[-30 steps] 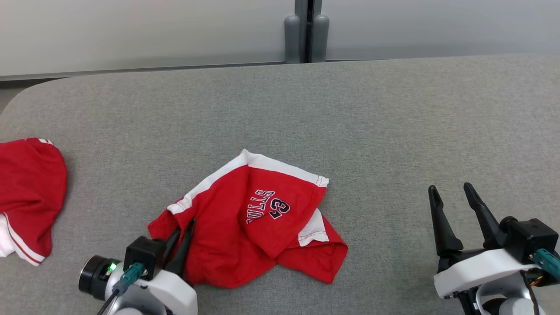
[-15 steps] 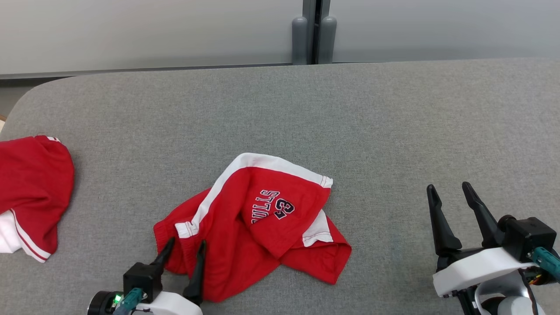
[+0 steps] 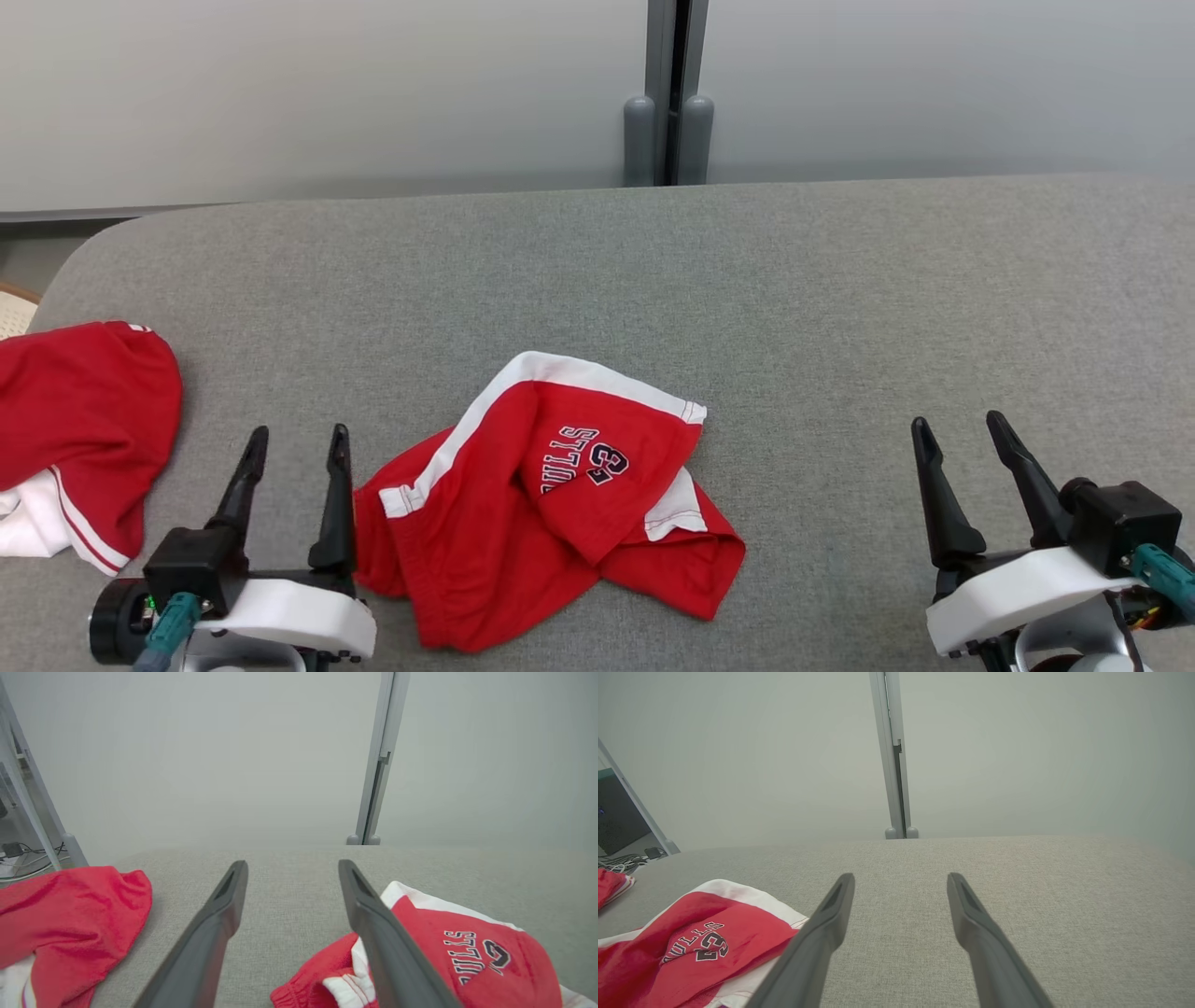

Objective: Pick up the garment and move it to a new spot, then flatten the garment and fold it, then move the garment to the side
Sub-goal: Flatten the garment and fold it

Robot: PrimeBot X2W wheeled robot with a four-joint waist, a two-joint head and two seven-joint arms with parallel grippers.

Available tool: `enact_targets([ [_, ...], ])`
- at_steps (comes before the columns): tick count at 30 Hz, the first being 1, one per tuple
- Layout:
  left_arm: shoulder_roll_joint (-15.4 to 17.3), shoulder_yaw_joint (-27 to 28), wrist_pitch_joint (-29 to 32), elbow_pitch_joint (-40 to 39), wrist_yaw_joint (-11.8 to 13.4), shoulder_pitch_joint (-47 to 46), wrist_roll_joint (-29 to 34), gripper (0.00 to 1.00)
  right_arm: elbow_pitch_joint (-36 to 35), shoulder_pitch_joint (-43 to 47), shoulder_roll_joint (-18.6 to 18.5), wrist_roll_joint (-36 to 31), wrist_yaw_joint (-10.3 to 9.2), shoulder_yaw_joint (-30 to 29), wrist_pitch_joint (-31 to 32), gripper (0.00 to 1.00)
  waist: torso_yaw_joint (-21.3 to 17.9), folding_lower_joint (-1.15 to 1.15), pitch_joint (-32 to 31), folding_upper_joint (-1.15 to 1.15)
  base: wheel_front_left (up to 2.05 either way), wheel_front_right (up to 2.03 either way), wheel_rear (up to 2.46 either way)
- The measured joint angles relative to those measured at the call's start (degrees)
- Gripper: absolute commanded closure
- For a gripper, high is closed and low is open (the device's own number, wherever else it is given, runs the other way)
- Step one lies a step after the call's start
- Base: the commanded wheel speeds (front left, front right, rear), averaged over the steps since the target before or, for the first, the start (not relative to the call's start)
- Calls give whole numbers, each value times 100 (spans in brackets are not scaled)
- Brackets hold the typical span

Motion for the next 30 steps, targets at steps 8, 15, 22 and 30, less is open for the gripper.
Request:
enact_targets([
  [8, 163, 201, -1, -98, -101, 99, 165, 0, -63, 121, -64, -44, 0, 43, 83, 0, -59, 0, -217, 0, 0, 0, 0],
  [15, 244, 148, 83, -44, -143, 183, 164, 0, -115, 151, -77, -40, 0, 27, 99, 0, -111, 0, -240, 0, 0, 0, 0],
  [22, 264, 99, 143, -37, -131, 183, 159, 0, -111, 152, -58, -4, 0, 33, 97, 0, -117, 0, -219, 0, 0, 0, 0],
  [30, 240, -142, 549, 0, -235, 147, 104, 0, -97, 151, -47, 2, 0, 36, 96, 0, -109, 0, -188, 0, 0, 0, 0],
])
